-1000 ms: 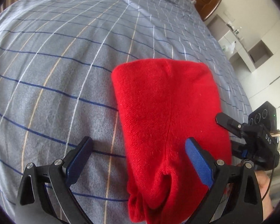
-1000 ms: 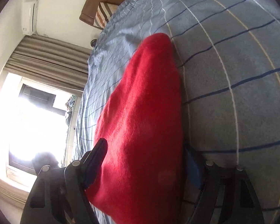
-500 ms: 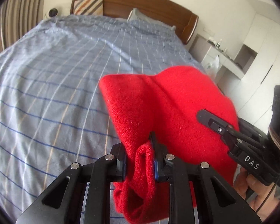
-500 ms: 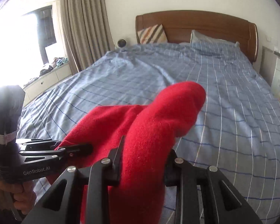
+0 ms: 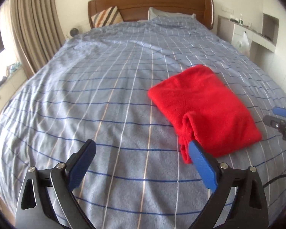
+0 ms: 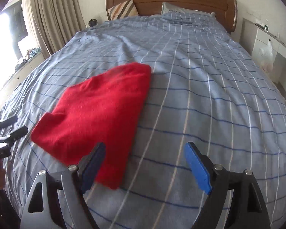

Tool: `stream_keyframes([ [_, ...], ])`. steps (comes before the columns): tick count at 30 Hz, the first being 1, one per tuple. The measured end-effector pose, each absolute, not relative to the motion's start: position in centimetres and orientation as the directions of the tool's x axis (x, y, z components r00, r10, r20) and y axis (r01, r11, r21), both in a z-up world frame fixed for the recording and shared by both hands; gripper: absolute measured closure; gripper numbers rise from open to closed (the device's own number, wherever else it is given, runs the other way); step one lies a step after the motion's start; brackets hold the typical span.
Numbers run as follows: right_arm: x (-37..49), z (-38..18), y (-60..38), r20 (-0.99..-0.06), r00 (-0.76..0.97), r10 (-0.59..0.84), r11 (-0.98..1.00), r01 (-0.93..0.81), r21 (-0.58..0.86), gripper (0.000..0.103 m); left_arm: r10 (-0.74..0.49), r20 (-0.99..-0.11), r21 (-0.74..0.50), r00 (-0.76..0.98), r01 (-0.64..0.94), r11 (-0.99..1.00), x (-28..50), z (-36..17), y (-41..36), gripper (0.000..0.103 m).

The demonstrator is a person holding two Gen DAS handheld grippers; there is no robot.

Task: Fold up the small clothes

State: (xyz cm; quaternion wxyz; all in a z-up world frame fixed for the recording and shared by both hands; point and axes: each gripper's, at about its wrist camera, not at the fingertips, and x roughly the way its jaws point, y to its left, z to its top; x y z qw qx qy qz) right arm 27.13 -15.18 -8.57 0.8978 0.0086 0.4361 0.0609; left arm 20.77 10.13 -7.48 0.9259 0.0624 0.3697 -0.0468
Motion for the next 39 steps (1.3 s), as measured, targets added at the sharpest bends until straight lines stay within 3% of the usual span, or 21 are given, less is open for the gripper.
stream_keyframes([
  [5, 20.7, -5.6, -15.3, -0.751, 0.656, 0.081, 0.995, -0.096, 0.024, 0.012, 0.014, -0.607, 0.127, 0.795, 0.079, 0.989, 16.8, -3.4, 9.2, 0.001],
  [10, 15.2, -1.6, -13.9, -0.713, 0.694, 0.1, 0.991, -0.132, 0.01, 0.011, -0.003, -0.584, 0.09, 0.812, 0.068, 0.994, 13.1, -0.4, 8.7, 0.001],
  [15, 10.7, 1.1, -12.5, -0.692, 0.714, 0.108, 0.987, -0.163, -0.014, 0.005, 0.071, -0.542, 0.114, 0.838, -0.011, 0.993, 9.3, 1.3, 8.0, 0.001],
  [30, 4.0, 1.1, -11.4, -0.724, 0.676, 0.135, 0.99, -0.13, 0.062, 0.001, 0.014, -0.654, 0.091, 0.757, 0.06, 0.994, 3.3, 0.1, 6.5, 0.0],
  [39, 2.3, 1.5, -10.5, -0.73, 0.678, 0.081, 0.995, -0.1, 0.018, 0.001, 0.0, -0.683, 0.086, 0.73, 0.081, 0.993, 1.7, -0.3, 6.3, 0.0],
])
